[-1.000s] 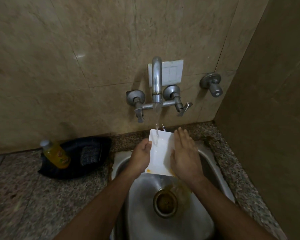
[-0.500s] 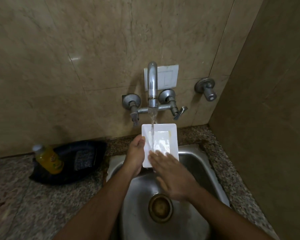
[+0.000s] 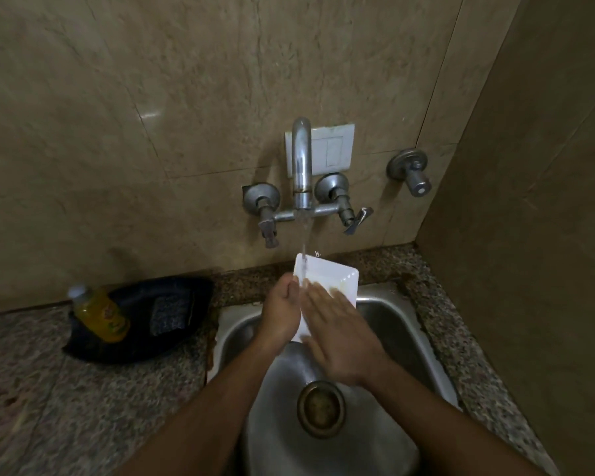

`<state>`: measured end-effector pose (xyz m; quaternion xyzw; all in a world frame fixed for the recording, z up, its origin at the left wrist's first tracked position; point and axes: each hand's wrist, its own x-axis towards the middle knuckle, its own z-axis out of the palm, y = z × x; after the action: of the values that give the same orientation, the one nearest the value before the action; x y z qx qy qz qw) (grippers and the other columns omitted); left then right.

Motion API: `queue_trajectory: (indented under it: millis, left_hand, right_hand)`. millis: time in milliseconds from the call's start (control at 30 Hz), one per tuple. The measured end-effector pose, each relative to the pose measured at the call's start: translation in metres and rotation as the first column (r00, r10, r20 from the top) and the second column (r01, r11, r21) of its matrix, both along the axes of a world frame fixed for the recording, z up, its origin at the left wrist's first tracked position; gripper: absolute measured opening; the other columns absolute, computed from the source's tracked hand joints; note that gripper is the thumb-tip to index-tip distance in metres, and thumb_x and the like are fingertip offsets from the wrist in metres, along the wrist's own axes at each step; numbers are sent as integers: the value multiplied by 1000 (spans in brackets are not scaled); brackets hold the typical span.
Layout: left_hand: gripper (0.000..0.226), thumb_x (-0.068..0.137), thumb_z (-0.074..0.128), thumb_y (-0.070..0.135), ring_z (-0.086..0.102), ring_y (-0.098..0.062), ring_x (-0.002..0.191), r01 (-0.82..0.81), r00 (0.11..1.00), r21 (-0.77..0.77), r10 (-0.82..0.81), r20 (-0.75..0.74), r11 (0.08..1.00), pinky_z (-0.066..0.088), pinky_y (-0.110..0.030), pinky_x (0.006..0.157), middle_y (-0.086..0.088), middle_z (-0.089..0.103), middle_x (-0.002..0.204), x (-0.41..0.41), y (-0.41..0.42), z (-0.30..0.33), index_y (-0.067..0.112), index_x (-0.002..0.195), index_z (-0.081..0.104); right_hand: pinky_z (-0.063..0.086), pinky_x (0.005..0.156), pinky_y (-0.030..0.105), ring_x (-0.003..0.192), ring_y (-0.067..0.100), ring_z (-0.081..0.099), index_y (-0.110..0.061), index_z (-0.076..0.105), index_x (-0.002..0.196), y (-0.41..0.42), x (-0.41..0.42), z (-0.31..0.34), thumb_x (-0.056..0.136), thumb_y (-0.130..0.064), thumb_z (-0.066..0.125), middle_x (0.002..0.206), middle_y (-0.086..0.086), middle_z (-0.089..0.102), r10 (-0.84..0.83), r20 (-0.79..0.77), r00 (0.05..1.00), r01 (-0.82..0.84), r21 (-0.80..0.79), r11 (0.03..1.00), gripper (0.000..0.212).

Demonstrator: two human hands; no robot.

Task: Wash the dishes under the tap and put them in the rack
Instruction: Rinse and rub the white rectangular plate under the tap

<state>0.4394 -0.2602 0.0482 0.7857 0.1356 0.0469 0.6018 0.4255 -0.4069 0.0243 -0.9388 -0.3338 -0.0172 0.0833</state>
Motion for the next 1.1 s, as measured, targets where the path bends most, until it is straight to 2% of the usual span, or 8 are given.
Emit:
queue_trajectory:
  millis: [200,400,500,567,700,833,967,1100]
  left_hand:
    - [29,105,38,20,54,-13,74,-91,996,170,89,15,981,38,-26,68,-4,61,86,-12,18,1,6,98,62]
    - [27,105,37,23,53,-4,72,-77,997,179,79,-7,981,39,-18,61,1,60,82,-13,19,3,13,96,60]
    - [29,105,37,25,58,-14,77,-100,994,115,104,-27,988,47,-30,71,-5,64,87,-11,25,-2,10,98,61]
    - [31,105,37,30,63,-23,93,-119,988,27,121,-94,993,52,-41,89,-8,67,102,-12,29,-5,14,111,63]
    - [26,105,38,30,60,-14,97,-116,980,-119,95,-173,986,49,-33,91,2,63,109,-17,17,-4,22,119,59]
    - [29,104,41,19,63,0,81,-9,993,-179,-12,-115,984,46,-8,67,13,69,87,-15,1,0,25,92,66]
    - [30,102,42,17,68,-16,93,25,993,-132,-40,-113,991,51,-27,83,1,74,92,-14,5,-4,20,91,70]
    - [31,103,42,17,65,-8,88,17,993,-84,-26,-113,996,47,-17,76,9,70,90,-12,9,-6,25,88,68]
  right_hand:
    - [0,122,48,150,27,18,-11,2,158,-4,-4,-15,99,-52,14,166,8,-1,-100,-102,990,94,-59,994,73]
    - [4,121,49,152,27,-5,-21,14,158,-3,-1,-12,98,-50,19,165,-7,6,-152,-110,982,165,123,979,67]
    - [26,117,43,138,23,42,-18,67,122,-12,-4,-8,97,-35,32,134,-1,62,-109,-54,993,121,416,901,47]
    - [48,89,40,94,27,65,-15,71,88,-26,1,-3,96,-24,37,90,4,71,-324,-32,945,275,612,741,36]
    - [51,83,36,91,25,65,-13,69,102,-26,5,8,88,-11,44,98,5,70,-432,30,902,324,614,720,29]
    - [15,122,39,151,21,16,-9,26,155,12,-2,7,98,-46,22,162,7,20,-66,-50,997,76,228,971,68]
    - [0,123,32,151,11,-10,-13,0,158,11,-1,2,102,-47,21,164,1,-8,38,-141,989,-14,170,985,69]
    - [0,123,36,150,10,-14,-15,-3,158,16,-4,1,100,-47,20,163,-2,-13,-2,-134,991,19,123,992,70]
